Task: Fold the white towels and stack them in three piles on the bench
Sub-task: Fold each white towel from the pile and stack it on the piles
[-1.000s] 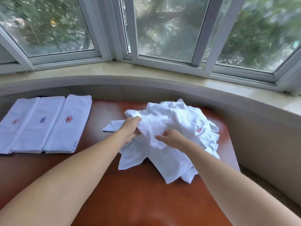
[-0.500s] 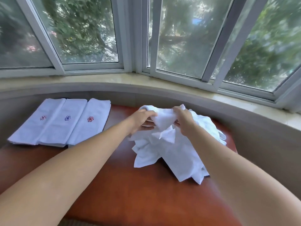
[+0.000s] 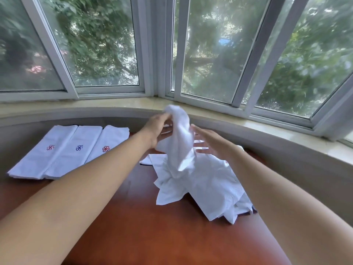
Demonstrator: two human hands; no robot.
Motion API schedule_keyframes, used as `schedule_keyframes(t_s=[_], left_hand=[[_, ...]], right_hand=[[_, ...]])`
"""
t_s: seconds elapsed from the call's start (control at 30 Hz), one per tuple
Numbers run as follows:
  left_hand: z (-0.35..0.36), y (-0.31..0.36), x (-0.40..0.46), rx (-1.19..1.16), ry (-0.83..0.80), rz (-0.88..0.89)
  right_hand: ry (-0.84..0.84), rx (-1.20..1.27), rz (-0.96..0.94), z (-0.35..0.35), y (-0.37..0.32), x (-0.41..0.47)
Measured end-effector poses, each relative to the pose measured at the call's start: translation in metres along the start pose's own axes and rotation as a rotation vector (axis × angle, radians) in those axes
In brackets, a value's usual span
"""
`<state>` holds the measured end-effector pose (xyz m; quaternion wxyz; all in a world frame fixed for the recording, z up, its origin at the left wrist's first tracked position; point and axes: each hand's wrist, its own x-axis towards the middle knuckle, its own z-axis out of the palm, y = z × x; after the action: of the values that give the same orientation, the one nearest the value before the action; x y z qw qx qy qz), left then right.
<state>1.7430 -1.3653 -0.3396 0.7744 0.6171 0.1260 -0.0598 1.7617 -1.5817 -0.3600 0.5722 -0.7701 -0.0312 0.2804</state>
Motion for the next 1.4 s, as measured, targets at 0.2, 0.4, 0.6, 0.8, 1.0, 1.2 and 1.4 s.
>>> schedule_keyframes(t_s=[0.2,0.4,0.6,0.8,1.0,1.2,1.4], left_hand=[[0.034,0.069,-0.016,-0.209,-0.271,0.08],[0.045,0.089,-0.015,-0.267,-0.285,0.1],[0.027,0.058,-0.003,-0.039,-0.132,0.042],[-0.047,-0.015,-0.014,0.702,0.279,-0.156],[-0.093,-0.081,-0.039,0.395,-0.085,-0.742],[-0.089,-0.099,-0.043,0.209,-0.146,-0.628],[-0.124,-0.114,-0.055,0.759,-0.064,-0.538]], right_hand=[[0.135,-0.526,-0.074,0.014,0.02,0.01],[-0.004,-0.382,-0.117,0.044,0.022,0.015],[-0.185,0.142,0.005,0.054,0.03,0.014],[-0.26,0.68,0.056,0.035,0.022,0.019],[-0.382,0.613,0.076,0.053,0.026,0.02],[-0.169,0.421,0.163,0.059,0.025,0.025],[0.105,-0.184,0.398,0.02,0.085,0.021]])
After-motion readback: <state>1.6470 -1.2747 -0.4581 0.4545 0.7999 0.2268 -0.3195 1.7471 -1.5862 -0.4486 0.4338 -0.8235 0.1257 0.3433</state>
